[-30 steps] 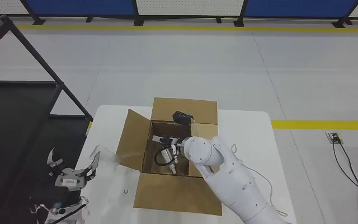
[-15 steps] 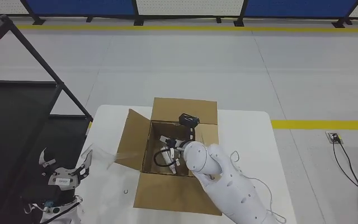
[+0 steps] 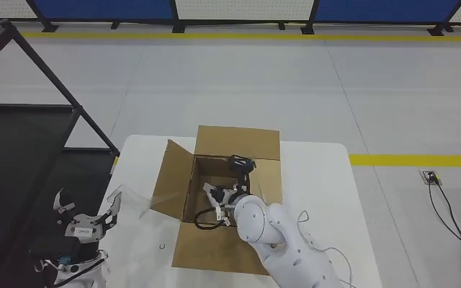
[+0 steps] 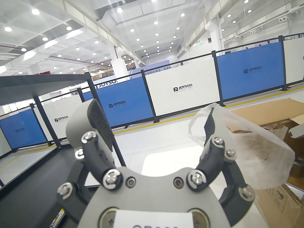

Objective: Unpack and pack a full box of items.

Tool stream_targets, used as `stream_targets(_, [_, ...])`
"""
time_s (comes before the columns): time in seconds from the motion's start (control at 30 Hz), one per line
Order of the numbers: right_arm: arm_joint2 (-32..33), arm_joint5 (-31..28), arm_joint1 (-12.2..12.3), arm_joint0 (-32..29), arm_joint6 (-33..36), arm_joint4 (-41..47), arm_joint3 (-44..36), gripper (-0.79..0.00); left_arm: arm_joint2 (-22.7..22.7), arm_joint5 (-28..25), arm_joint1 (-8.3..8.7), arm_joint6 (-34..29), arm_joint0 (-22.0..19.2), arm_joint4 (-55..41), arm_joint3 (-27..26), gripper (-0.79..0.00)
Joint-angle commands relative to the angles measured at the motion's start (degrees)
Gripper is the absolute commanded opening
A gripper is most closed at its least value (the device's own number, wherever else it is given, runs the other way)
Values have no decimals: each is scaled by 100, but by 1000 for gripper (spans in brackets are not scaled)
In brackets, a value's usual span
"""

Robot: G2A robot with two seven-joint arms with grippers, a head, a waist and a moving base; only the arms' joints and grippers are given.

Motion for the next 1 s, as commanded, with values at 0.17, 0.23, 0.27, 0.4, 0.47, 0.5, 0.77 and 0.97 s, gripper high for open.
stream_targets(0.17, [-520,480,-147,217,29,-485,351,0,-18,-44,14,59,-13,-61,63,0])
stream_targets(0.23, [-671,734,-201,282,71,-643,452,0,-38,-69,19,88,-12,-91,80,0])
stream_targets(0.27, [-733,854,-227,315,91,-715,495,0,-48,-85,21,95,-10,-116,92,0])
stream_targets(0.4, [-927,1321,-321,395,114,-1001,616,0,-81,-125,32,129,-6,-152,119,0])
stream_targets(0.47, [-987,1511,-361,394,56,-1133,620,0,-90,-150,37,133,-5,-168,128,0])
stream_targets(0.5, [-1001,1595,-378,377,7,-1186,602,0,-96,-158,39,134,-5,-172,129,0])
stream_targets(0.77, [-957,1904,-427,-13,-414,-1564,228,0,-107,-203,56,167,2,-193,95,0])
stream_targets(0.97, [-826,1902,-432,-345,-740,-1807,-113,0,-92,-210,65,178,6,-185,68,0])
